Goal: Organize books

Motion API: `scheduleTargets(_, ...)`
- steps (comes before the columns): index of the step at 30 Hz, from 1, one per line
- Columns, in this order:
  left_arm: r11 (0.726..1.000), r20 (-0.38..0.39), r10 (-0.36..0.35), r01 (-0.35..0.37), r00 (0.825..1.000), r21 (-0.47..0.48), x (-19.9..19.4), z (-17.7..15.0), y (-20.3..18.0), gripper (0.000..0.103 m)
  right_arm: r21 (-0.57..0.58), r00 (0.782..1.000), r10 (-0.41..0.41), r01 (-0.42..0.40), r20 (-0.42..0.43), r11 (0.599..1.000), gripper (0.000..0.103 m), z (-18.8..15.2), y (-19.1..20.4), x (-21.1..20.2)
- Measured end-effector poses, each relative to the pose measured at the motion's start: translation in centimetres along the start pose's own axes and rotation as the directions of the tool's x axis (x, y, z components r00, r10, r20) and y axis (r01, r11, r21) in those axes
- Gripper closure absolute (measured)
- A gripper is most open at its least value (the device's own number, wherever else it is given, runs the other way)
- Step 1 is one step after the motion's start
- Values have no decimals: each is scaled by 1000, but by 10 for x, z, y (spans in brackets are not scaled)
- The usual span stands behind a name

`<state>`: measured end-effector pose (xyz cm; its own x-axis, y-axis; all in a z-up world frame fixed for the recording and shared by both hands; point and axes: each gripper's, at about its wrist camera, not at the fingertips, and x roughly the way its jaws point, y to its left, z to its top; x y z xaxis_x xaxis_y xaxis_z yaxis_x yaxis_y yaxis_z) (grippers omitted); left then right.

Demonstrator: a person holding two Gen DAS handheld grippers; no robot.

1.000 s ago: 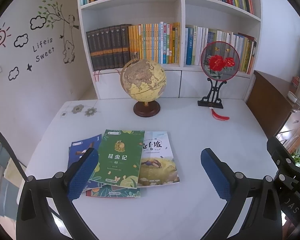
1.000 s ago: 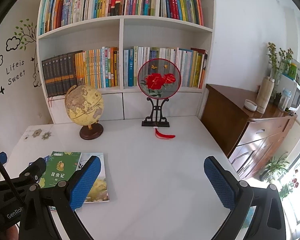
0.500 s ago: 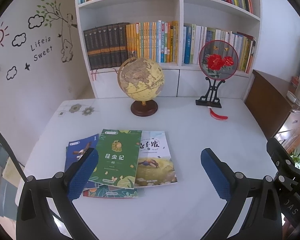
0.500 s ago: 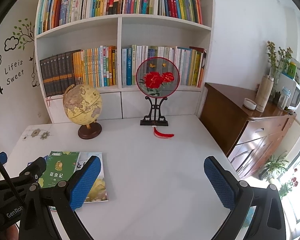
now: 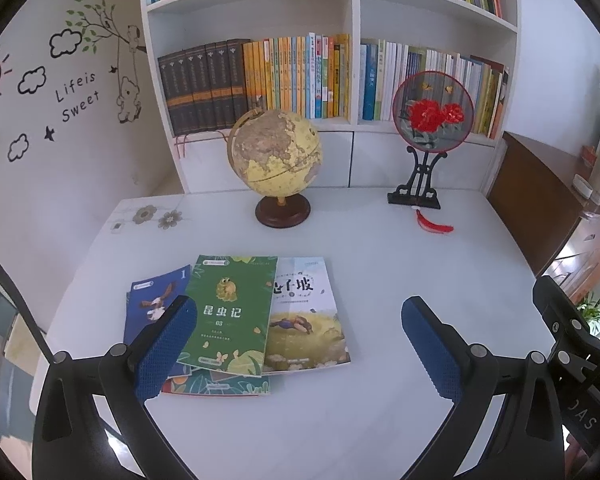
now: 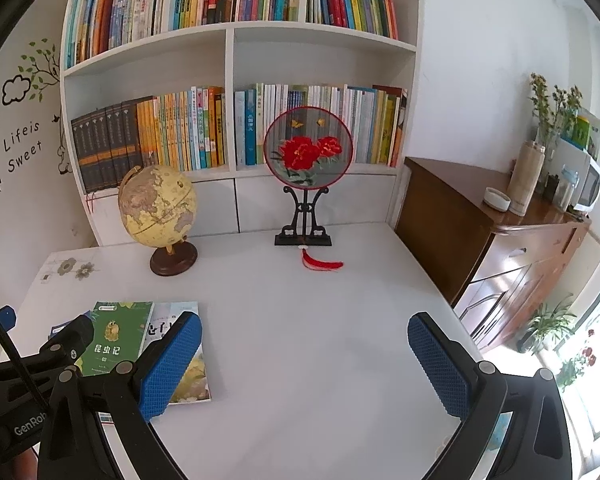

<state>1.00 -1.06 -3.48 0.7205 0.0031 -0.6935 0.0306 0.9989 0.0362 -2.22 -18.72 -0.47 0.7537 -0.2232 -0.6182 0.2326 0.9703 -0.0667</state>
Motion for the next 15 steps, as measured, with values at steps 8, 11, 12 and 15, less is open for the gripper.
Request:
scheduleTargets(8, 1000, -66, 13, -14, 998, -5, 21, -12, 9, 1, 0, 998, 15, -15, -59, 1000, 0, -14, 7, 17)
scheduleTargets(11, 1000, -82, 20, -21, 996, -8, 27, -16, 15, 1, -6, 996, 21, -22, -81, 1000, 0, -19, 13, 24)
scheduleTargets(12, 1000, -86, 22, -23, 996, -9, 29, -18, 17, 1, -8, 996, 24, -25, -90, 1000, 0, -20, 15, 27)
scheduleTargets(15, 1000, -98, 24, -25, 995, -13, 35, -22, 23, 1, -14, 994, 28, -30, -106, 999, 0, -25, 23, 33)
